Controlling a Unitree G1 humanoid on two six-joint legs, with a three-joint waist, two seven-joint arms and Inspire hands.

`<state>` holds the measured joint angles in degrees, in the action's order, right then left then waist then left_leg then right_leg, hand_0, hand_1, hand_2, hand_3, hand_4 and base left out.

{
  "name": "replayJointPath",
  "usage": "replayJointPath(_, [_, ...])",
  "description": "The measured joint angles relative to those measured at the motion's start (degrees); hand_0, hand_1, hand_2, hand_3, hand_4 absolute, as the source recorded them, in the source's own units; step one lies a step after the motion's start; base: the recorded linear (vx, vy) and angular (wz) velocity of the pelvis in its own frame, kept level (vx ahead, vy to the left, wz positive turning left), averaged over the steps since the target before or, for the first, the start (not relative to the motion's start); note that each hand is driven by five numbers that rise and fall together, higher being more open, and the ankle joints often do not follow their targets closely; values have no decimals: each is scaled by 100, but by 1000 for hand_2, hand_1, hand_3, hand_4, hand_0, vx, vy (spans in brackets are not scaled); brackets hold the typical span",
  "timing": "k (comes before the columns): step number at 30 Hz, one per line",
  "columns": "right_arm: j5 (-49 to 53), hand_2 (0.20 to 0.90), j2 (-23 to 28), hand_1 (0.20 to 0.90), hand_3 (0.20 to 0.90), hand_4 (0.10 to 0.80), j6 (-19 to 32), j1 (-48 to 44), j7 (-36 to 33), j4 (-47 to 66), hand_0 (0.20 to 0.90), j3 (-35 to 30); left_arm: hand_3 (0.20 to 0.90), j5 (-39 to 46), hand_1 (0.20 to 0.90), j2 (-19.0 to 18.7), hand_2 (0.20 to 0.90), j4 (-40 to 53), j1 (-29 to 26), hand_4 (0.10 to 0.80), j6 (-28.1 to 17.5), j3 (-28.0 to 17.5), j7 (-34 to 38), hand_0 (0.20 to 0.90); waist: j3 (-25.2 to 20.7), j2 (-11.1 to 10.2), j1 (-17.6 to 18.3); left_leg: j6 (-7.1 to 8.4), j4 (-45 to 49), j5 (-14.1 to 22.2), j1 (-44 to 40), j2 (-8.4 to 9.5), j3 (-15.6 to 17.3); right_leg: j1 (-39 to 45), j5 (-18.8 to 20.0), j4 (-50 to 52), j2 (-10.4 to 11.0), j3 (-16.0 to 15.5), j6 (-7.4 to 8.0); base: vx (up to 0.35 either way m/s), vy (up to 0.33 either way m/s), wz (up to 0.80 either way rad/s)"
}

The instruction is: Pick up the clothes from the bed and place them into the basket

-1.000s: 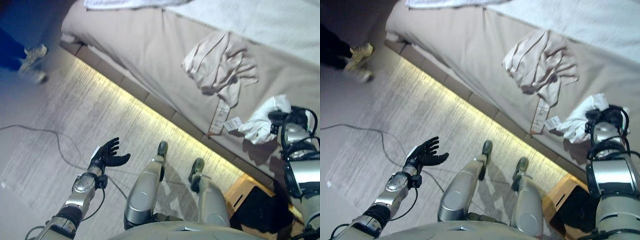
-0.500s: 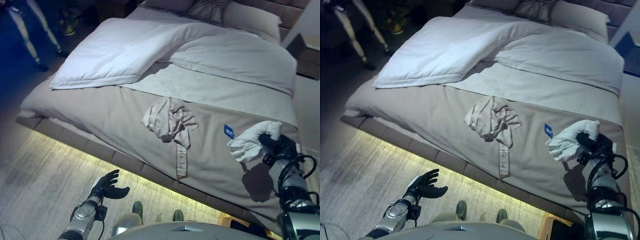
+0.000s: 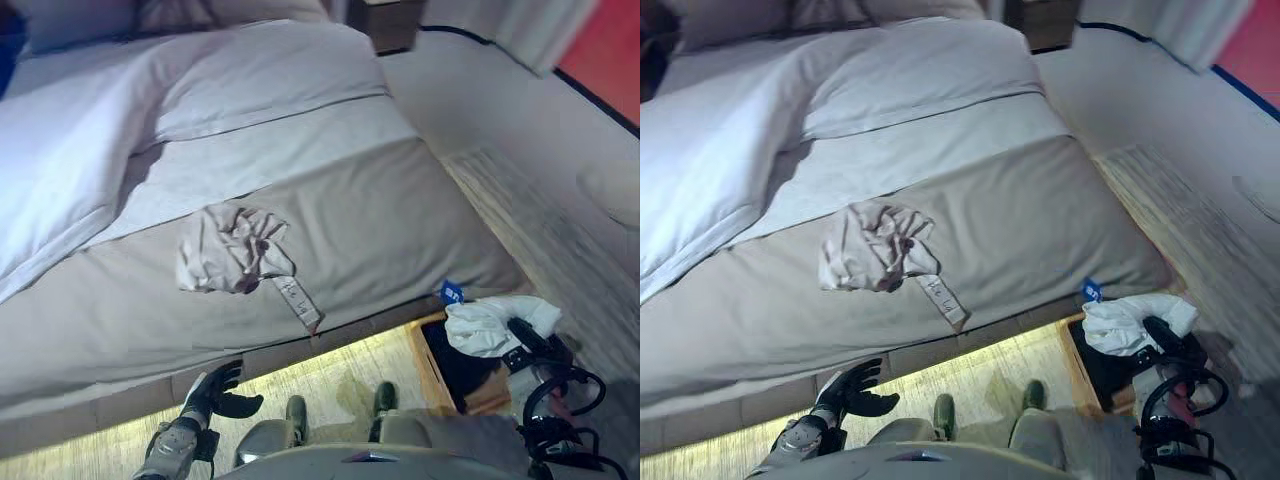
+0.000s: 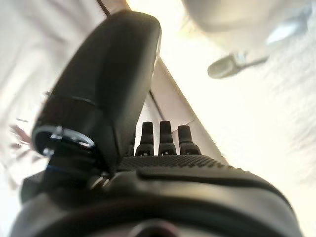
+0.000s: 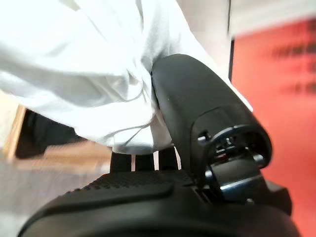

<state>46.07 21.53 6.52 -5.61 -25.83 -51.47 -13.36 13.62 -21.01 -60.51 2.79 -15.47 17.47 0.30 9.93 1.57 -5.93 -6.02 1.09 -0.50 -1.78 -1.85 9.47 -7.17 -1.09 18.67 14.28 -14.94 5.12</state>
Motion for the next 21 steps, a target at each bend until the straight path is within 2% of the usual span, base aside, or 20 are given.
replayJointPath(2, [4,300,-12,300,200,100,102,-13,-10,-214,300,37,900,2,900,-64,900,-86,-116,800,-34,-32,16,900,-7,16,-143,61,-54,-41,7,-126,150,283,-58,150,106,-176,74,-134,-135,-63])
replayJointPath(3, [7,300,-42,300,200,100,154,-25,-5,-284,300,48,900,22,900,-109,900,-114,-166,800,-40,-45,34,900,-22,-42,-239,132,-58,-5,18,-111,172,505,80,-25,122,-318,52,-147,-251,-59])
replayJointPath(4, [10,300,-84,300,200,100,221,-59,5,-339,300,91,900,59,900,-159,900,-115,-215,800,-42,-49,46,900,-31,-135,-278,245,-53,-77,36,-83,211,723,201,-456,91,-327,97,-150,-349,-56])
replayJointPath(6, [13,300,-150,300,200,100,448,-198,4,-418,300,181,900,224,900,-74,900,-104,-162,800,-41,-62,120,900,-93,-140,-351,484,-61,-146,111,-128,225,1083,198,-1553,-166,-309,93,-143,-324,-55])
replayJointPath(7, [37,300,-150,300,200,100,553,-245,-1,-418,300,309,900,222,900,69,900,-106,-62,800,-29,-126,168,900,-196,-146,-365,730,-137,-229,194,-136,232,1226,218,-2159,-284,-250,108,-116,-255,-45])
replayJointPath(8, [62,300,-150,300,200,100,629,-258,-24,-418,300,340,900,221,900,197,900,-98,-61,800,-29,-162,156,900,-233,-86,-353,791,-140,-290,260,-213,210,1250,354,-2371,-397,-230,88,-51,-206,-30])
replayJointPath(12, [224,300,-186,300,200,100,677,-260,-270,-503,300,452,900,192,900,439,900,-97,-42,800,-65,-152,0,900,-271,-134,-390,881,-137,-324,297,-411,9,1226,346,-2397,-599,-167,96,56,-130,-6])
replayJointPath(15, [240,300,-183,300,200,100,854,-279,-553,-517,300,259,900,86,900,450,900,-94,9,800,-74,-132,-106,900,-300,-230,-397,962,-133,-374,363,-410,-117,1155,336,-2396,-653,-184,93,29,-74,2])
replayJointPath(17, [320,300,-127,300,200,100,1017,-382,-766,-646,300,159,900,91,900,419,900,-95,14,800,-86,-11,-133,900,-293,-231,-395,979,20,-382,470,-364,-165,1132,323,-2394,-598,-209,71,-236,-22,7])
replayJointPath(18, [344,300,-95,300,200,100,1025,-431,-831,-679,300,135,900,99,900,412,900,-95,-2,800,-101,28,-132,900,-288,-206,-390,982,98,-385,547,-355,-187,1087,324,-2371,-584,-227,69,-401,19,12])
replayJointPath(19, [379,300,120,300,200,100,1050,-780,-972,-931,300,108,900,220,900,381,900,-98,-205,800,-149,259,-146,900,-195,-107,-380,983,494,-385,1007,-328,-407,717,306,-2121,-495,-264,51,-400,10,7])
replayJointPath(21, [472,300,459,300,200,100,1150,-1381,-1160,-1139,300,66,900,315,900,393,900,-96,-477,800,-282,450,-191,900,89,207,-362,984,824,-386,1489,-314,-593,233,302,-1749,-454,-247,42,-333,6,3])
